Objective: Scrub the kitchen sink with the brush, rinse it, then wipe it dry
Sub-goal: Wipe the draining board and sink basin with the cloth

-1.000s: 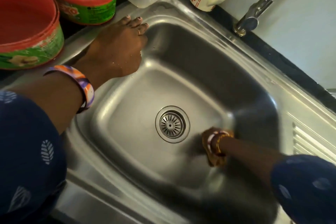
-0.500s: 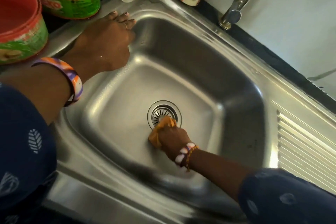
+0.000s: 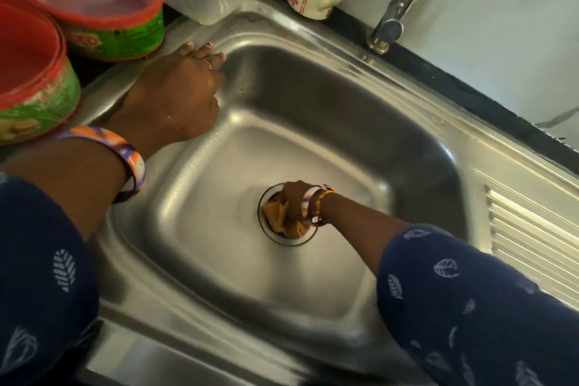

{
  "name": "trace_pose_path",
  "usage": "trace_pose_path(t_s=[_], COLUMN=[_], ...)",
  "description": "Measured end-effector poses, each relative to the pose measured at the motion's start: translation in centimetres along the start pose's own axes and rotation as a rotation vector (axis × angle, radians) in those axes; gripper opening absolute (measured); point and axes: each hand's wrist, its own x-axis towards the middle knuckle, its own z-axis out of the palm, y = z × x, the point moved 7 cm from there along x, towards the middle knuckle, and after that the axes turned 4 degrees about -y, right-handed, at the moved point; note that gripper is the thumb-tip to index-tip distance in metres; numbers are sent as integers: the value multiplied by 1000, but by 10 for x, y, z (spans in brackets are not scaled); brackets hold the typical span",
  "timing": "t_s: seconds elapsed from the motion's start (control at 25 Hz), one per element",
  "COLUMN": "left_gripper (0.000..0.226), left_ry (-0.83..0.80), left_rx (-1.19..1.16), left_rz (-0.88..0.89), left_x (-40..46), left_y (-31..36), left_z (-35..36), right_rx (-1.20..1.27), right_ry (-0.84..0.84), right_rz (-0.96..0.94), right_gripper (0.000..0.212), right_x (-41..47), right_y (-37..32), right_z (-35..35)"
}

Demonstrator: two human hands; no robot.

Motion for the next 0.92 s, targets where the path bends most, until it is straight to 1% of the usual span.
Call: trace_pose_path(t_s=[0.04,0.08,0.16,0.24,0.28,0.32,0.4,0.44,0.48,0.56,0.64,0.72,0.76,0.8,0.84,0.88,0.92], left_gripper=[41,41,42,45,46,48,53,56,57,55,53,51,49,52,57,58,58], left_ry=[5,10,17,11,11,4,-1,-1,-4,40,59,92,102,94,93,92,91], left_rx=[-2,3,14,19,25,30,27,25,27,25,28,34,27,22,28,42,51], left_rz=[6,14,43,63,69,73,74,67,60,88,105,127,137,146,150,149,141], left_x=[0,1,3,3,2,1,1,2,3,4,4,6,6,5,4,3,1], left_y=[1,0,1,1,1,1,1,2,2,3,3,3,4,5,5,6,6], left_z=[0,0,-2,-3,-3,-2,-3,-4,-5,-7,-6,-6,-8,-8,-9,-9,-9], right_rx=[119,298,786,1300,1528,1712,1983,2054,2060,2041,2121,2154,2161,2199,2297,2436,2506], right_ry=[-75,-98,-33,94,147,180,180,180,206,284,299,309,308,298,281,254,258], right_rz=[-40,-79,-129,-182,-179,-127,-8,27,62,72,38,43,54,52,34,-52,-178], right_gripper=[34,32,22,18,17,18,21,14,7,10,20,38,42,40,34,28,24], right_x=[-2,-4,-13,-19,-16,-6,20,32,44,63,77,87,85,82,75,63,48], right_y=[6,11,20,21,22,23,11,-2,-16,-45,-67,-69,-67,-64,-64,-68,-72], right_z=[5,6,1,-10,-14,-17,-24,-30,-38,-52,-67,-79,-84,-88,-91,-96,-107])
